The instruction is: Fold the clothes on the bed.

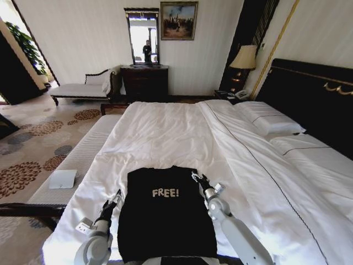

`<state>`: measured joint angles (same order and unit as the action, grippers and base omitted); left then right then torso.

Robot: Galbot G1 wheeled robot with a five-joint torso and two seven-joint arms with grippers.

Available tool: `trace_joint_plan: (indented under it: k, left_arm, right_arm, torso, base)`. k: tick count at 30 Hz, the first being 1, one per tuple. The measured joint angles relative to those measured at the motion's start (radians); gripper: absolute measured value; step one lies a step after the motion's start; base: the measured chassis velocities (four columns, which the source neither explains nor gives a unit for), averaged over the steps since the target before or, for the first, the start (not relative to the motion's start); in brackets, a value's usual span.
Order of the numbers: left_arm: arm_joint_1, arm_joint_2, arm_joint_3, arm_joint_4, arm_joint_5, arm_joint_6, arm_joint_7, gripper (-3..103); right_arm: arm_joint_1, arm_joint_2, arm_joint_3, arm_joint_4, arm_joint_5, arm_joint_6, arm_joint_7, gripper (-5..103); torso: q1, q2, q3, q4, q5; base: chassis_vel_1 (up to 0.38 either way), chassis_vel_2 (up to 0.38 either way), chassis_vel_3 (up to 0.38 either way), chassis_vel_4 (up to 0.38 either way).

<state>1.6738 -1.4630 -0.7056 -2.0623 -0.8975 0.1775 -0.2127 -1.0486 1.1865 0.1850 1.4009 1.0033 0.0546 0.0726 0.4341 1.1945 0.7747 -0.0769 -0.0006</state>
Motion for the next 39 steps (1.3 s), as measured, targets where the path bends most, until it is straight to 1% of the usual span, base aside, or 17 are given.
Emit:
trace_joint_plan:
  k: [3,5,7,8,9,12,14,17,19,20,21,24,26,29,31,32,39]
  left_arm:
    - [-0.005,0.002,-0.003,-0.003,0.001,0.002,-0.010,100]
    - [-0.005,0.001,-0.002,-0.002,0.002,0.002,-0.010,100]
    - [-0.005,-0.006,0.008,0.011,0.014,0.002,-0.011,100]
    - [-0.005,-0.009,0.010,0.015,0.017,0.001,-0.011,100]
    - [-0.005,-0.009,0.010,0.015,0.017,0.001,-0.011,100]
    - [-0.013,-0.015,0.012,0.025,0.019,0.001,-0.015,100]
    - [-0.015,-0.015,0.012,0.026,0.018,0.001,-0.017,100]
    - [-0.019,-0.016,0.011,0.027,0.016,0.000,-0.025,100]
    - [-0.019,-0.017,0.012,0.027,0.016,-0.001,-0.026,100]
    - [-0.019,-0.020,0.013,0.030,0.016,-0.002,-0.026,100]
    - [-0.019,-0.021,0.014,0.031,0.016,-0.002,-0.026,100]
    - [-0.023,-0.023,0.017,0.034,0.014,-0.002,-0.026,100]
    - [-0.024,-0.023,0.017,0.035,0.014,-0.002,-0.026,100]
    - [-0.037,-0.022,0.018,0.041,0.007,-0.003,-0.029,100]
    - [-0.040,-0.022,0.020,0.042,0.007,-0.002,-0.029,100]
    - [-0.047,-0.021,0.024,0.047,0.007,-0.001,-0.029,100]
    - [-0.104,-0.014,0.040,0.089,0.009,0.006,-0.031,100]
  right_arm:
    - [0.022,0.015,0.003,-0.048,0.032,0.001,-0.046,100]
    - [0.026,0.018,0.003,-0.056,0.035,0.002,-0.051,100]
    - [0.040,0.032,0.002,-0.075,0.054,0.014,-0.063,98]
    - [0.042,0.034,0.001,-0.077,0.058,0.017,-0.064,93]
    - [0.042,0.034,0.001,-0.077,0.058,0.017,-0.064,93]
    - [0.049,0.041,-0.004,-0.093,0.060,0.027,-0.075,77]
    - [0.051,0.043,-0.005,-0.099,0.057,0.031,-0.075,77]
    - [0.057,0.057,-0.005,-0.116,0.045,0.048,-0.071,60]
    - [0.058,0.061,-0.005,-0.118,0.043,0.050,-0.069,60]
    - [0.059,0.066,-0.005,-0.123,0.039,0.054,-0.063,49]
    - [0.060,0.069,-0.005,-0.125,0.037,0.055,-0.061,49]
    - [0.064,0.074,-0.005,-0.138,0.021,0.067,-0.057,33]
    - [0.065,0.075,-0.005,-0.141,0.018,0.069,-0.056,33]
    - [0.069,0.079,-0.002,-0.145,0.008,0.083,-0.038,15]
    - [0.070,0.080,0.001,-0.145,0.008,0.084,-0.035,15]
    - [0.071,0.083,0.005,-0.141,0.010,0.086,-0.029,5]
    - [0.066,0.089,0.008,-0.122,0.014,0.092,-0.026,0]
  torso:
    - [0.000,0.000,0.000,-0.0001,-0.0002]
    - [0.000,0.000,0.000,-0.0001,-0.0001]
    - [0.000,0.000,0.000,0.0000,-0.0001]
    - [0.000,0.000,0.000,0.0001,-0.0002]
    - [0.000,0.000,0.000,0.0001,-0.0002]
    - [0.000,0.000,0.000,0.0000,-0.0002]
    - [0.000,0.000,0.000,0.0000,-0.0002]
    - [0.000,0.000,0.000,0.0001,-0.0002]
    - [0.000,0.000,0.000,0.0001,-0.0001]
    - [0.000,0.000,0.000,0.0001,-0.0001]
    - [0.000,0.000,0.000,0.0001,-0.0002]
    - [0.000,0.000,0.000,0.0001,-0.0002]
    - [0.000,0.000,0.000,0.0001,-0.0002]
    - [0.000,0.000,0.000,0.0001,-0.0001]
    - [0.000,0.000,0.000,0.0001,-0.0001]
    - [0.000,0.000,0.000,0.0001,-0.0002]
    - [0.000,0.000,0.000,0.0000,-0.0001]
  base:
    - [0.000,0.000,0.000,0.000]
    - [0.000,0.000,0.000,0.000]
    - [0.000,0.000,0.000,0.000]
    - [0.000,0.000,0.000,0.000]
    - [0.000,0.000,0.000,0.000]
    - [0.000,0.000,0.000,0.000]
    - [0.000,0.000,0.000,0.000]
    - [0.000,0.000,0.000,0.000]
    - [0.000,0.000,0.000,0.000]
    - [0.000,0.000,0.000,0.000]
    - [0.000,0.000,0.000,0.000]
    - [0.000,0.000,0.000,0.000]
    - [0.000,0.000,0.000,0.000]
    - [0.000,0.000,0.000,0.000]
    - [0.000,0.000,0.000,0.000]
    - [0.000,0.000,0.000,0.000]
    - [0.000,0.000,0.000,0.000]
